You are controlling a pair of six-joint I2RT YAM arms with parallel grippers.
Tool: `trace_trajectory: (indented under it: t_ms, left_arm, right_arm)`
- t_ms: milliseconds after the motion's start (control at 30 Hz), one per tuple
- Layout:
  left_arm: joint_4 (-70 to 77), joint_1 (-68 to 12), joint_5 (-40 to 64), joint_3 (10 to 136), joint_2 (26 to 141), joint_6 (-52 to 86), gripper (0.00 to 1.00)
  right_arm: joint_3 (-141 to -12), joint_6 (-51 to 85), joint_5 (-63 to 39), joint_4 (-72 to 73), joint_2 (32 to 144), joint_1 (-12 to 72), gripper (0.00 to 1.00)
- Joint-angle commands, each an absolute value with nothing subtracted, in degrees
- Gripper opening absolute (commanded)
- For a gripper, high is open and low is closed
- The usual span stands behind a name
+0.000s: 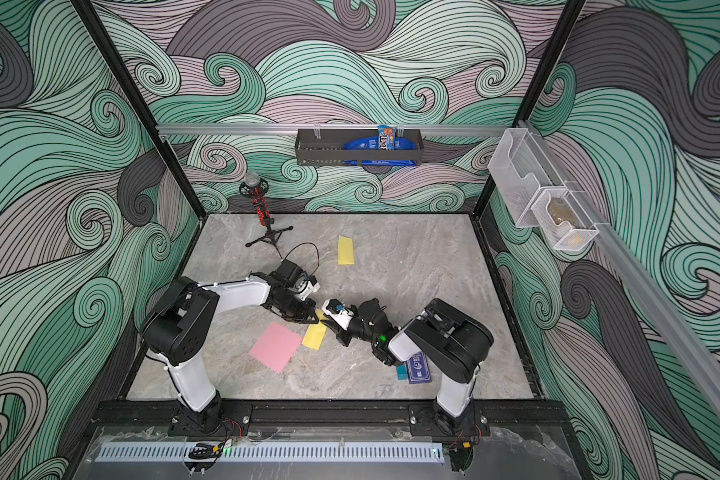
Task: Fold the square paper along the opposite sides
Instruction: Smooth out the paper at the center of the board.
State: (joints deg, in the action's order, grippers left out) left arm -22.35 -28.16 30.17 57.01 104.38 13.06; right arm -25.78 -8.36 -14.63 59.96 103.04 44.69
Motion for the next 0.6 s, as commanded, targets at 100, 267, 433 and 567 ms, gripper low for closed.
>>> trace_trajectory:
  t_ms: [100, 267, 433, 567]
  left_arm:
    - [-23.2, -28.6, 30.4, 58.4, 104.8, 11.9, 0.0]
    - [-22.9, -28.6, 30.6, 58.4, 104.6, 11.9, 0.03]
    - [-22.9, -28.6, 30.8, 58.5, 104.8, 12.0, 0.13]
    - [-22.7, -28.6, 30.9, 58.6, 104.7, 12.2, 0.21]
  right_arm:
    - [-27.9, -7.8, -12.3, 59.7, 107.6, 45.0, 0.2]
    - [-28.3, -7.7, -10.7, 58.2, 109.1, 45.0, 0.19]
    - [-28.3, -7.3, -9.8, 56.4, 109.9, 44.9, 0.19]
    - [-28.1, -6.9, -9.4, 55.8, 110.2, 45.0, 0.17]
